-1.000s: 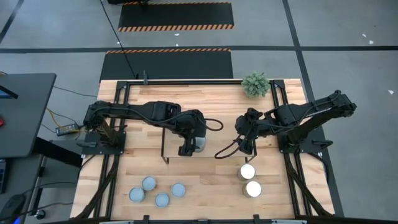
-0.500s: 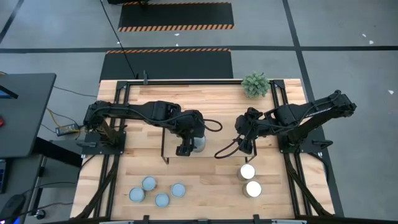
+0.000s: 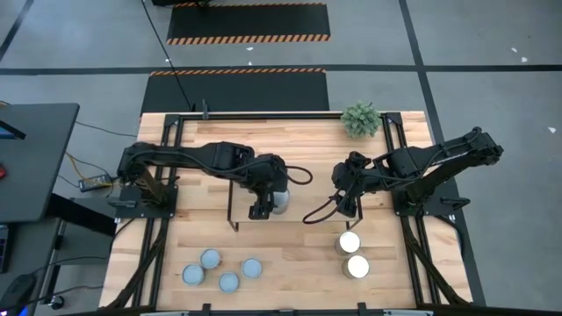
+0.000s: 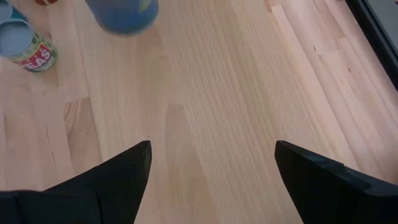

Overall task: Pick and place cans onto a shelf
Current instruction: Put the canned peas on the shelf

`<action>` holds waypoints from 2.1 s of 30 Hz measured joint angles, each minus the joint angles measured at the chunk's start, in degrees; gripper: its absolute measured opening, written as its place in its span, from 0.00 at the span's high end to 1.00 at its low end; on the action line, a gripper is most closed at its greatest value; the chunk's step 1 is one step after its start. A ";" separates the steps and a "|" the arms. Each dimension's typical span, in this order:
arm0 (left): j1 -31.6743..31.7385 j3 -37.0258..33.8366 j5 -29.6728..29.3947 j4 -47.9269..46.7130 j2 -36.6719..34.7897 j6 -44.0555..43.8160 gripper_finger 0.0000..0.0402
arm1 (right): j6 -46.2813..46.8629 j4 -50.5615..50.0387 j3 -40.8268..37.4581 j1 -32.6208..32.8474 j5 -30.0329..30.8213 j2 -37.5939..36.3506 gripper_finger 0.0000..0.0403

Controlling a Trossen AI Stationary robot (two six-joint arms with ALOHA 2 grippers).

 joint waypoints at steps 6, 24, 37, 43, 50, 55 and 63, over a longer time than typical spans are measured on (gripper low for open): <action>-1.49 0.21 -2.22 -7.65 -0.91 -2.44 0.20 | -0.73 -0.02 0.00 0.00 -0.02 -0.04 0.14; -4.38 0.09 -5.23 -19.67 -3.68 -6.69 0.20 | 0.67 0.36 -0.02 0.37 -0.06 -0.07 0.14; -4.55 0.09 -5.09 -22.30 -3.80 -7.44 0.18 | 0.78 0.61 -0.02 0.59 -0.09 -0.07 0.14; -4.73 -0.17 -5.56 -23.19 -3.51 -8.20 0.12 | 0.70 1.14 -0.02 0.59 -0.09 -0.07 0.14; -4.81 -0.17 -5.40 -26.18 -3.47 -9.07 0.11 | 0.32 2.21 -0.02 0.59 -0.09 -0.07 0.14; -5.49 -0.17 -5.39 -26.38 -3.48 -9.98 0.11 | 0.17 2.34 -0.02 0.52 -0.09 -0.07 0.14; -5.45 -0.15 -3.95 -26.22 -3.51 -11.61 0.11 | 0.17 2.34 -0.02 0.52 -0.07 -0.05 0.14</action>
